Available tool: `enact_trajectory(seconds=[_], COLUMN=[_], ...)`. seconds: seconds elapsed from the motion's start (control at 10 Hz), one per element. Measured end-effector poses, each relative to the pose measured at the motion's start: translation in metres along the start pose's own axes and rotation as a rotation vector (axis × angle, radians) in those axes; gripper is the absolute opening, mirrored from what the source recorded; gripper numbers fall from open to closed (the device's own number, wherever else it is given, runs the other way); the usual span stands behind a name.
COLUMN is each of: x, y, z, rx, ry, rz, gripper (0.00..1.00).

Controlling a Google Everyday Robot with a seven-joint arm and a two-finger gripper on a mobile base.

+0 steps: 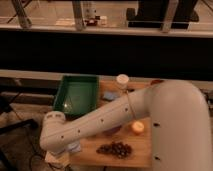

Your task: Place towel in paper cup

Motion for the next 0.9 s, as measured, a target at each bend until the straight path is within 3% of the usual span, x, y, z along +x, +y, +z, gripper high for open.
enact_trajectory(seconds=[0.5, 0.9], x=[0.007, 0.013], y=[-0.01, -0.017], z=[0.033, 0.049], rx=[-0.063, -0.071], ry=[-0.016, -0.003], rz=[-0.023, -0.036], gripper=[0.8, 0.8])
